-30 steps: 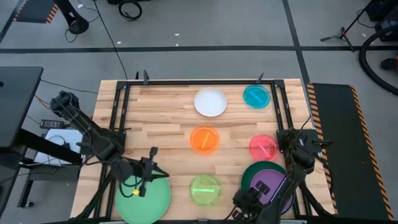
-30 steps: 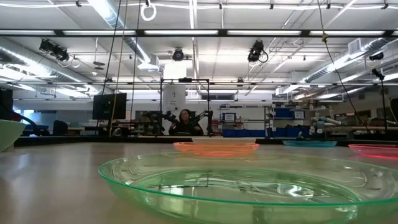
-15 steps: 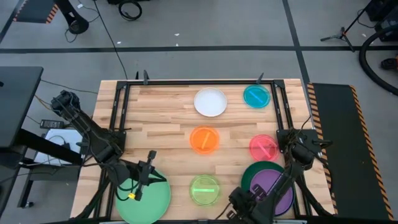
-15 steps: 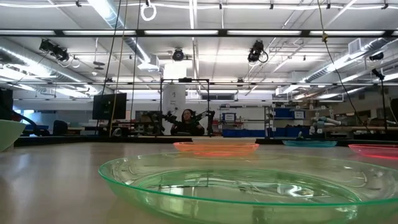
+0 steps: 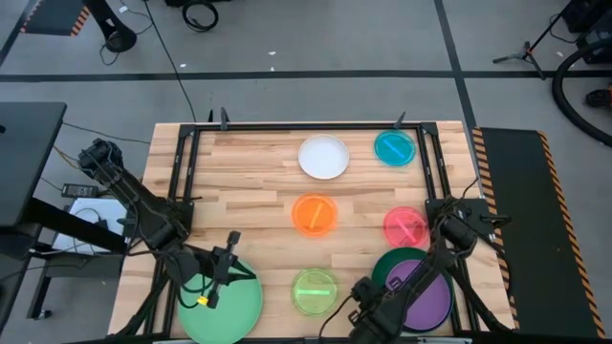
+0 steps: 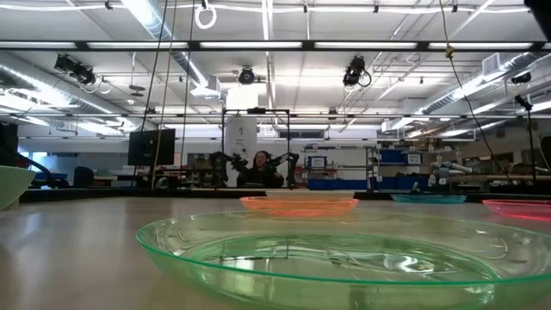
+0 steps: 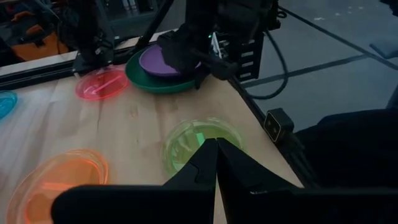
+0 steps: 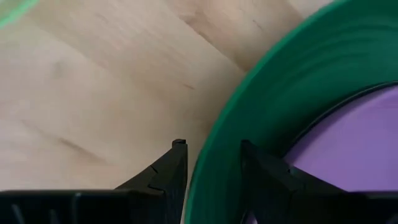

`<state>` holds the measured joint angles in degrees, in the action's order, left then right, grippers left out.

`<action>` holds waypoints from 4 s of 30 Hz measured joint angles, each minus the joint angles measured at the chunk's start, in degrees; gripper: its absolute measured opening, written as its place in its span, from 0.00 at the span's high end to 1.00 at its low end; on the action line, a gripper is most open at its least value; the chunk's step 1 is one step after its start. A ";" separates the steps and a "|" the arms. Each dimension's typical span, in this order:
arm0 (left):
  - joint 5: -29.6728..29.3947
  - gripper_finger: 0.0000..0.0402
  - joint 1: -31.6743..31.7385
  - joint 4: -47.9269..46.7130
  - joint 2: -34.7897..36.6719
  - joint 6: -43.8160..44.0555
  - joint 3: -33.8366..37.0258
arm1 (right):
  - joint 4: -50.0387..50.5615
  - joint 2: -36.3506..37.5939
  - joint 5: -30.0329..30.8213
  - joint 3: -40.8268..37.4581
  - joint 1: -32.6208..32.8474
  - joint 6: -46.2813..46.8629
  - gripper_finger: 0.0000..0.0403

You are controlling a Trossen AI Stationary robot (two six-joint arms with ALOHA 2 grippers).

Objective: Stack plastic plates
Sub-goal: Stack the stacked plates on top of the green plate

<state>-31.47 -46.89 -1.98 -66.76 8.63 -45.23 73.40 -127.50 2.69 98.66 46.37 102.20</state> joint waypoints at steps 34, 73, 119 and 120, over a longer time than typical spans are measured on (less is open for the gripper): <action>-1.22 0.63 0.16 -4.16 -10.37 10.27 -0.07 | 9.72 -0.09 8.72 18.87 -2.17 -27.66 0.97; 8.32 0.46 13.70 25.52 -28.89 -5.24 -0.08 | 14.46 -0.90 23.76 18.81 -9.75 -70.79 0.97; 2.83 0.46 17.38 2.45 -34.60 -25.75 -13.40 | 13.84 -0.85 24.63 14.67 -8.61 -90.15 0.97; 2.72 0.46 16.99 2.43 -34.60 -25.80 -13.40 | 13.84 -0.85 24.62 14.67 -8.61 -89.88 0.97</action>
<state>-28.75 -29.91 0.45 -101.36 -17.17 -58.63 87.24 -128.35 27.31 113.34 37.76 12.32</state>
